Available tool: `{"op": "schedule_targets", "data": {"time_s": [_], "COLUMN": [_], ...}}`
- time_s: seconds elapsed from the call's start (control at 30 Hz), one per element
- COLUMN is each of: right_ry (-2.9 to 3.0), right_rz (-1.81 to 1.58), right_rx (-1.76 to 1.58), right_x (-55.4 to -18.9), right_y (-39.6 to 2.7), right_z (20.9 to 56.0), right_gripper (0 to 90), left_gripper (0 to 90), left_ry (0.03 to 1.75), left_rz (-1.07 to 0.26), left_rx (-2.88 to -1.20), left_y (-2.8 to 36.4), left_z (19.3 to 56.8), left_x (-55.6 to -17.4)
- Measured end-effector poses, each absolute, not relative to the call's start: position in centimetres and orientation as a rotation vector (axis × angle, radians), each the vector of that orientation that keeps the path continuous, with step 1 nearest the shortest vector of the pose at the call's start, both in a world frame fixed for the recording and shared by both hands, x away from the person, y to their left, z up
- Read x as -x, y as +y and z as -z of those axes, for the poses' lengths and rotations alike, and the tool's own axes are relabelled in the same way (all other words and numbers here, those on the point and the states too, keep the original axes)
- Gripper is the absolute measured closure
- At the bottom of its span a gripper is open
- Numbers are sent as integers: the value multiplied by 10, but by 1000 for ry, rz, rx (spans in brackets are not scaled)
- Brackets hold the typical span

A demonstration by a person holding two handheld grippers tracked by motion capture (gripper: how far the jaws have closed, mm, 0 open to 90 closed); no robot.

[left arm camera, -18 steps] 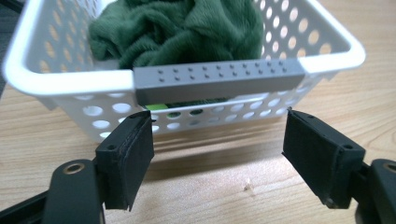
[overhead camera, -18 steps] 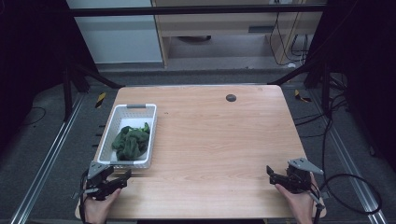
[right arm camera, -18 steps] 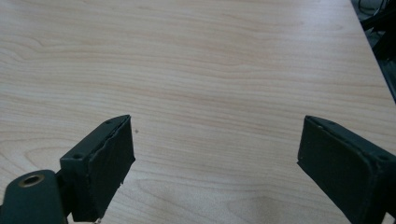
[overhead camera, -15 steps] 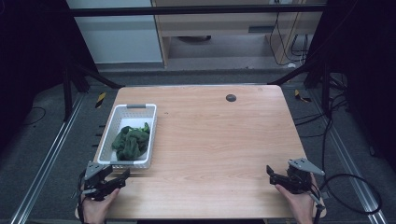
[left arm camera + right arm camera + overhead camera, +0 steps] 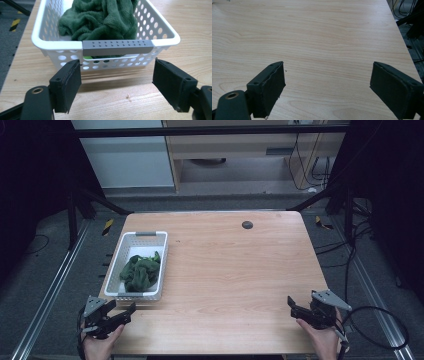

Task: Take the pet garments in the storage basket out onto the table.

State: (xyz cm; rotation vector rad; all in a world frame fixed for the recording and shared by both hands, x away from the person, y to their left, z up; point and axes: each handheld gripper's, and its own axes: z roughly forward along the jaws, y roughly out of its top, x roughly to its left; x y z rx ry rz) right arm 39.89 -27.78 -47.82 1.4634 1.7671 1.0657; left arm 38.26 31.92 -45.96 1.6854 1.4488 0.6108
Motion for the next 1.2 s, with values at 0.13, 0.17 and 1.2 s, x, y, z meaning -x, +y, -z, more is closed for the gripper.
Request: {"op": "schedule_targets", "data": {"time_s": [0.13,0.17,1.2], "right_ry": [1767,1768,1835], "right_rz": [-1070,-1073,-1059], "right_rx": [-1460,-1461,-1459], "right_x": [-399,-399,-403], "right_y": [-278,-278,-274], "right_z": [478,479,483], "right_gripper": [124,124,97], "left_gripper": [224,225,220], "left_ry": [1448,1447,1314], "left_rz": [-630,-644,-687], "left_rx": [-1671,-1663,-1684], "left_y": [320,319,312], "left_z": [457,456,411], "left_x": [-381,-380,-404]}}
